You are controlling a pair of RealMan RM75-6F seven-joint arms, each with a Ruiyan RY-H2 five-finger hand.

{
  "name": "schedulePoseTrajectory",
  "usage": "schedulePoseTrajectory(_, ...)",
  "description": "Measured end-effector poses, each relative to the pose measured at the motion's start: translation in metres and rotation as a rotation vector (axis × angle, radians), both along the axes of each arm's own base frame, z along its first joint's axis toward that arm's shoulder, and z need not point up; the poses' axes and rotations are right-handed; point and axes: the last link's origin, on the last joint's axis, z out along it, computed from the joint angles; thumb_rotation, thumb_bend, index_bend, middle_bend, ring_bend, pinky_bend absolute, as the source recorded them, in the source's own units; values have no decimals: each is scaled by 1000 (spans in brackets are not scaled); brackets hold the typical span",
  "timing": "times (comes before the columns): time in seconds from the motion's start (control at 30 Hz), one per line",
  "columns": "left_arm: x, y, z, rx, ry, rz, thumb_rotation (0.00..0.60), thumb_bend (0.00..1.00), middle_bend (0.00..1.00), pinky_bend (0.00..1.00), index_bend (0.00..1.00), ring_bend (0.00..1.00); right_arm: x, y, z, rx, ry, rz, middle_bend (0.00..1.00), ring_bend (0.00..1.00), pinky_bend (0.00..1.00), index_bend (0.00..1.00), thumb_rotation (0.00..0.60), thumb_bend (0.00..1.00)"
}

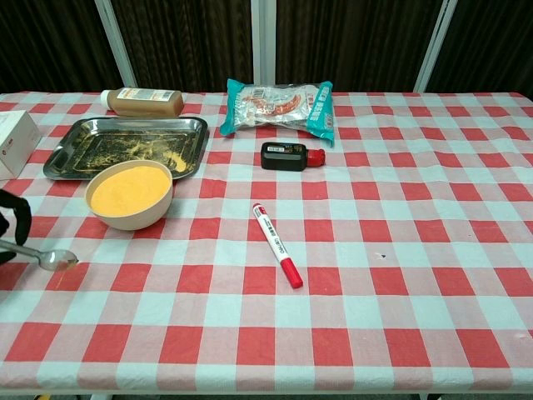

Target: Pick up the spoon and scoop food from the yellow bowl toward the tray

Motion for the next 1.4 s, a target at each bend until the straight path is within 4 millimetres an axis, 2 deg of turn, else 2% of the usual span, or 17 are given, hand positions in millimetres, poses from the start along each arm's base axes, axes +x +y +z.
schedulePoseTrajectory(0.13,11,20,15,60,-11,-35,600,379,901,933,604,871,0,1,2,-7,3,2,268,14,115,100,600,126)
schedulePoseTrajectory(0.27,25,45,21,114,-31,-44,600,379,903,933,604,871,1,2,3,-9,2,5,269,15,115,100,600,126)
schedulePoseTrajectory(0.43,46,73,15,116,-26,-47,600,378,903,933,603,871,0,4,3,-8,-3,1,269,15,116,100,600,126)
schedulePoseTrajectory(0.57,56,85,6,98,13,-47,600,377,903,933,601,871,-2,5,5,-11,-6,-4,269,15,116,100,600,127)
schedulePoseTrajectory(0.73,61,92,-5,77,56,-18,600,374,902,933,596,871,-5,6,5,-10,-7,-14,269,15,116,100,600,126)
schedulePoseTrajectory(1.03,63,90,-14,68,142,-8,600,368,895,933,543,871,-5,3,4,-6,-9,-9,269,15,117,100,600,126)
schedulePoseTrajectory(1.4,67,87,-7,65,124,-14,600,360,883,933,428,867,-3,3,9,-27,-3,1,270,15,122,100,600,127)
